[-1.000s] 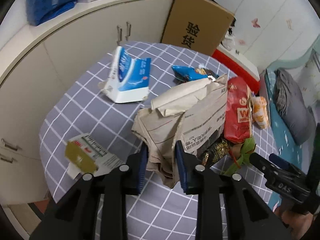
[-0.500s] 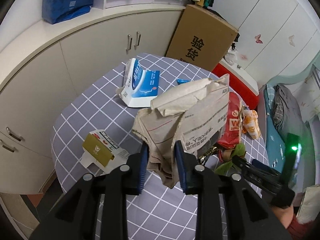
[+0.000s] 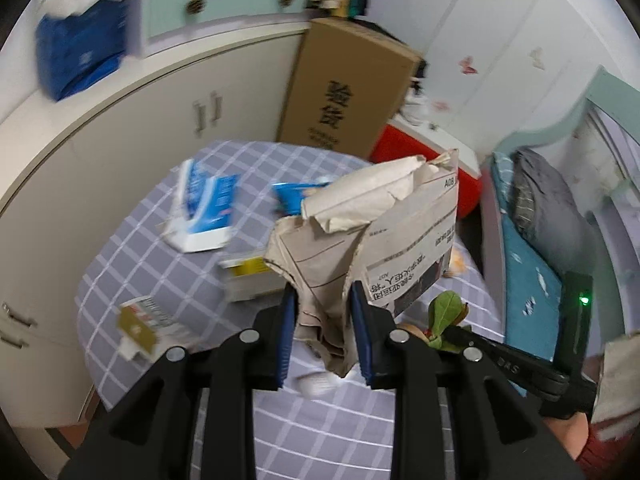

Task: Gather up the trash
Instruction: 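Carry the beige paper bag to the blue bucket and open the left gripper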

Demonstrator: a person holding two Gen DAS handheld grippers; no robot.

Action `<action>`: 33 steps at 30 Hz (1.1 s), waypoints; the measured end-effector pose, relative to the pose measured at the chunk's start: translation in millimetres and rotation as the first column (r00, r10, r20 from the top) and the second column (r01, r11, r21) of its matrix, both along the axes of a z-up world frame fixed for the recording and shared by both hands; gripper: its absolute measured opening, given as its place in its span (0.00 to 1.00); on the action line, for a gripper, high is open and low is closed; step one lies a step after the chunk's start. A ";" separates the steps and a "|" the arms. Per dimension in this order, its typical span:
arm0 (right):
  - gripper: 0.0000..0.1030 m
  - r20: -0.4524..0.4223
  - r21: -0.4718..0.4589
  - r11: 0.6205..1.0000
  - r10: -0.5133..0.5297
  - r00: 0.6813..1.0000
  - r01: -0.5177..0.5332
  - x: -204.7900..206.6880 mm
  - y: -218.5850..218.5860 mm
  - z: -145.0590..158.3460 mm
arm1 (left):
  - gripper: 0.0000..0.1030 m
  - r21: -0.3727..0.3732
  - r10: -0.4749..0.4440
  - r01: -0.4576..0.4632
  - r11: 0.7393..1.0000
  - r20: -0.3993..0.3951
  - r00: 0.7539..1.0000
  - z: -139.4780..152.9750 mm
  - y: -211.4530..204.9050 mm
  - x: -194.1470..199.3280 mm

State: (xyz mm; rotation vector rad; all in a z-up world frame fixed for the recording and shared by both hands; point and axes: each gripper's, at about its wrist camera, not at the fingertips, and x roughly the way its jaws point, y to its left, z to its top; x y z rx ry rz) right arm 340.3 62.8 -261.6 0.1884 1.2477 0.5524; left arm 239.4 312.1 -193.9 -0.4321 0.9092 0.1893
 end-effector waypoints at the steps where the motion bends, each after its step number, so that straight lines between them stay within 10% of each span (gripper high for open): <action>1: 0.11 0.007 0.015 1.000 -0.012 1.000 0.012 -1.4 -11.9 8.6 | 0.25 -0.001 -0.022 0.022 1.000 0.001 1.000 3.6 -9.2 5.3; 10: 0.11 0.050 0.040 0.983 -0.180 0.982 0.178 11.5 -152.9 45.5 | 0.25 0.001 -0.200 0.200 0.980 -0.001 0.980 21.9 -141.9 63.6; 24: 0.14 -0.075 -0.128 0.961 -0.255 0.964 0.244 77.9 -342.7 -40.9 | 0.25 -0.089 -0.309 0.298 0.950 -0.160 0.937 -48.6 -355.6 157.9; 26: 0.27 -0.106 -0.130 0.961 -0.257 0.961 0.242 85.7 -355.6 -57.9 | 0.25 -0.080 -0.324 0.315 0.946 -0.178 0.929 -57.7 -372.7 165.5; 27: 0.49 -0.121 -0.133 0.961 -0.258 0.959 0.242 87.1 -363.1 -64.8 | 0.25 -0.074 -0.328 0.320 0.945 -0.191 0.925 -61.7 -378.7 170.9; 33: 0.54 -0.151 -0.160 0.955 -0.272 0.951 0.248 94.2 -387.5 -83.8 | 0.25 -0.063 -0.359 0.355 0.933 -0.249 0.899 -86.9 -413.1 189.5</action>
